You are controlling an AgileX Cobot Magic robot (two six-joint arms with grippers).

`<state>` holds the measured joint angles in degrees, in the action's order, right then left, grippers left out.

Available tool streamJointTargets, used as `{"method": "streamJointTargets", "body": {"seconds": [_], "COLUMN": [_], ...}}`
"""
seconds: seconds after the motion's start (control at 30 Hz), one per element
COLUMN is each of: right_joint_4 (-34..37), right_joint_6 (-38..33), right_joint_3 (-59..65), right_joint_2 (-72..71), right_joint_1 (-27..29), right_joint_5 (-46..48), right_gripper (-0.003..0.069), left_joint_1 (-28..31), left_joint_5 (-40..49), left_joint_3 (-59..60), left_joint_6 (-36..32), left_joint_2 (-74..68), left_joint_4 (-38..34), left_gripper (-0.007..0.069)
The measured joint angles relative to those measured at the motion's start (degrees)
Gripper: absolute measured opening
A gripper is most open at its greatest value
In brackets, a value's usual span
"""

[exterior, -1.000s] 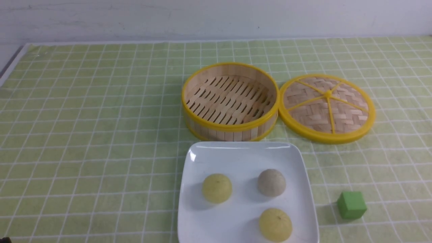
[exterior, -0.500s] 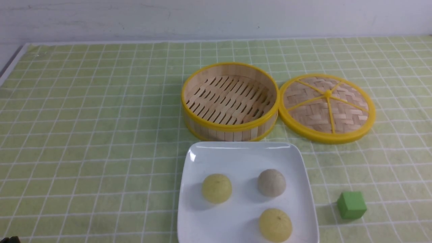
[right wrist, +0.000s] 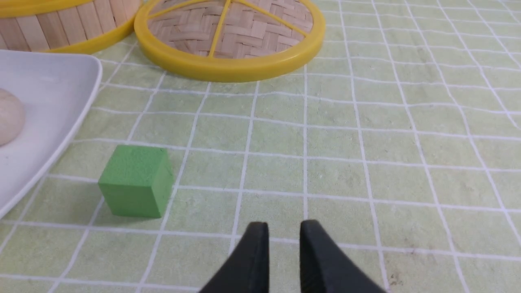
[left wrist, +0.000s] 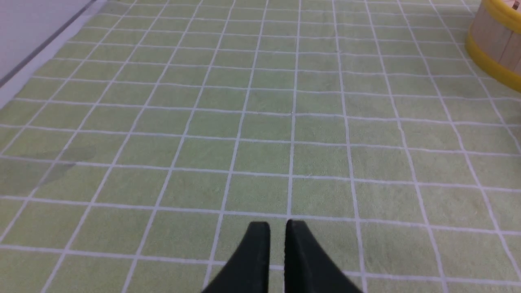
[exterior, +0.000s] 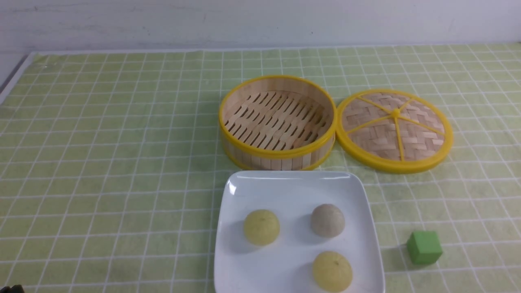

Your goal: Put the steamed buns into the plate on the green tablecloth.

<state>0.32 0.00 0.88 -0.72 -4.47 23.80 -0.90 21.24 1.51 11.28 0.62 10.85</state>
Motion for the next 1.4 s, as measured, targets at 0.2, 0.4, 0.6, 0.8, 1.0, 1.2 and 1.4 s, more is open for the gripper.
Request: {"method": "streamJointTargets", "body": {"seconds": [0.2,0.4,0.6,0.8,1.0,1.2,1.4], "right_joint_4": [0.0,0.0,0.0,0.0,0.0,0.0,0.0], "right_joint_6": [0.0,0.0,0.0,0.0,0.0,0.0,0.0], "right_joint_3": [0.0,0.0,0.0,0.0,0.0,0.0,0.0], "right_joint_2": [0.0,0.0,0.0,0.0,0.0,0.0,0.0], "right_joint_1": [0.0,0.0,0.0,0.0,0.0,0.0,0.0], "right_joint_5": [0.0,0.0,0.0,0.0,0.0,0.0,0.0], "right_gripper": [0.0153,0.0160,0.0169,0.0176,0.0183,0.0192,0.0202], "left_joint_1": [0.0,0.0,0.0,0.0,0.0,0.0,0.0], "left_joint_5": [0.0,0.0,0.0,0.0,0.0,0.0,0.0], "left_joint_3": [0.0,0.0,0.0,0.0,0.0,0.0,0.0], "left_joint_6": [0.0,0.0,0.0,0.0,0.0,0.0,0.0], "left_joint_2": [0.0,0.0,0.0,0.0,0.0,0.0,0.0], "left_joint_4": [0.1,0.1,0.1,0.2,0.2,0.2,0.2], "left_gripper": [0.0094,0.0101,0.0101,0.0108,0.0108,0.0112,0.0122]}}
